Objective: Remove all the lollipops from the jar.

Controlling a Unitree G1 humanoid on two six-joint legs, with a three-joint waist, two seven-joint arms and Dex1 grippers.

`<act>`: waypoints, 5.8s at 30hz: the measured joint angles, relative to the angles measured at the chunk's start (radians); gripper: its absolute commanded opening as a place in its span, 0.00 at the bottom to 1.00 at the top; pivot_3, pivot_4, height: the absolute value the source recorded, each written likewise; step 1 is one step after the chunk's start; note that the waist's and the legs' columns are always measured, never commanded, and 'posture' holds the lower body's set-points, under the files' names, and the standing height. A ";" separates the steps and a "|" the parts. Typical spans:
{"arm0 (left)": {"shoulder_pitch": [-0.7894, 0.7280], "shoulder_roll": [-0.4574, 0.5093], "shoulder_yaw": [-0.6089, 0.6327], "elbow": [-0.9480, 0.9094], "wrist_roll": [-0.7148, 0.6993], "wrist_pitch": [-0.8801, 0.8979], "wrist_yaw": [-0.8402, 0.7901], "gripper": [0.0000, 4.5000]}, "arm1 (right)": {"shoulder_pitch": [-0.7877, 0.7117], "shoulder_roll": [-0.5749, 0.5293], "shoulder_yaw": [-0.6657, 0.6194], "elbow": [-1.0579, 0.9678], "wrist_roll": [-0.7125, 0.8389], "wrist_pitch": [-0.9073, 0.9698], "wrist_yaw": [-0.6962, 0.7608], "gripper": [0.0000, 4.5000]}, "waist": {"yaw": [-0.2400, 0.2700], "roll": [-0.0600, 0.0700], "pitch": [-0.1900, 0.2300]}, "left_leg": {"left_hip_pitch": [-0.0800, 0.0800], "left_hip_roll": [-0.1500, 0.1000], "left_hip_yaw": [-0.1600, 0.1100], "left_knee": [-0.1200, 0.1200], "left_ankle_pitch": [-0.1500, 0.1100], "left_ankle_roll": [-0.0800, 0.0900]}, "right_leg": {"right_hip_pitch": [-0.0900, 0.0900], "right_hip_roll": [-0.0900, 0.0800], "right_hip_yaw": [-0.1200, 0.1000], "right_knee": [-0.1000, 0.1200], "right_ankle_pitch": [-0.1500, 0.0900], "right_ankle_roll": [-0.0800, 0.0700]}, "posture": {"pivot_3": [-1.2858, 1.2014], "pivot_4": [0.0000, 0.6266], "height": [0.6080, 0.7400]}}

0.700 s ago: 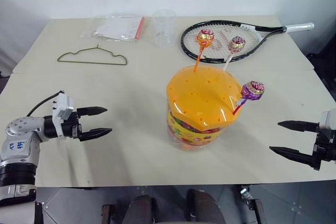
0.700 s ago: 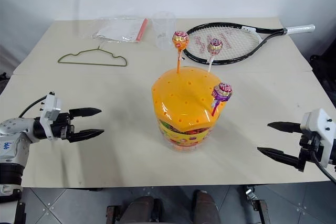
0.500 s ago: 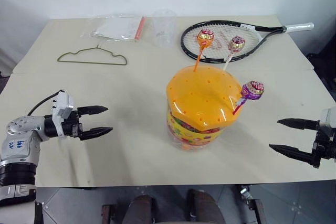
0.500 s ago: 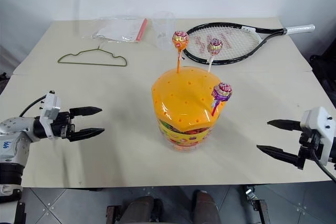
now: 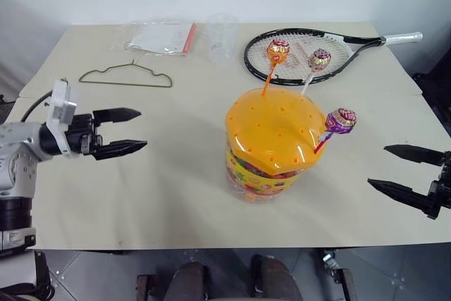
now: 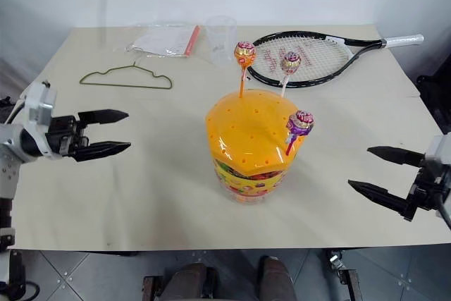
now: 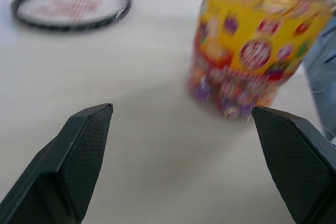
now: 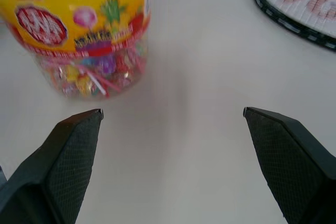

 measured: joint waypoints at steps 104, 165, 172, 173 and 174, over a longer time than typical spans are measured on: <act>-0.384 -0.059 -0.415 0.175 0.520 0.968 0.628 0.00 | 0.140 -0.018 -0.174 -0.285 0.409 0.010 -0.098 1.00 | 0.004 -0.013 0.005 | -0.013 -0.002 -0.018 0.018 -0.002 0.006 | 0.000 -0.001 -0.001 0.002 0.004 0.007 | 0.52 0.24 1.00; -0.274 -0.008 -0.194 0.092 -0.144 0.068 -0.101 1.00 | -0.458 -0.129 0.305 -0.303 0.454 0.125 -0.415 0.35 | -0.003 -0.013 0.004 | -0.015 -0.001 -0.018 0.025 -0.004 0.008 | -0.001 -0.002 -0.002 0.004 0.004 0.007 | 0.52 0.24 1.00; -0.274 -0.010 -0.192 0.090 -0.177 0.068 -0.101 1.00 | -0.464 -0.129 0.305 -0.301 0.461 0.140 -0.410 0.00 | -0.003 -0.013 0.004 | -0.015 -0.001 -0.017 0.025 -0.004 0.008 | -0.001 -0.002 -0.002 0.004 0.004 0.007 | 0.52 0.24 1.00; -0.274 -0.011 -0.192 0.090 -0.178 0.068 -0.101 1.00 | -0.473 -0.128 0.305 -0.301 0.467 0.140 -0.413 0.00 | -0.003 -0.013 0.004 | -0.015 -0.001 -0.017 0.025 -0.004 0.008 | -0.001 -0.002 -0.002 0.004 0.004 0.007 | 0.52 0.24 1.00; -0.275 -0.012 -0.193 0.090 -0.180 0.068 -0.101 1.00 | -0.484 -0.124 0.305 -0.301 0.473 0.140 -0.417 0.00 | -0.003 -0.013 0.004 | -0.015 -0.001 -0.017 0.025 -0.004 0.008 | -0.001 -0.001 -0.002 0.004 0.004 0.007 | 0.52 0.24 1.00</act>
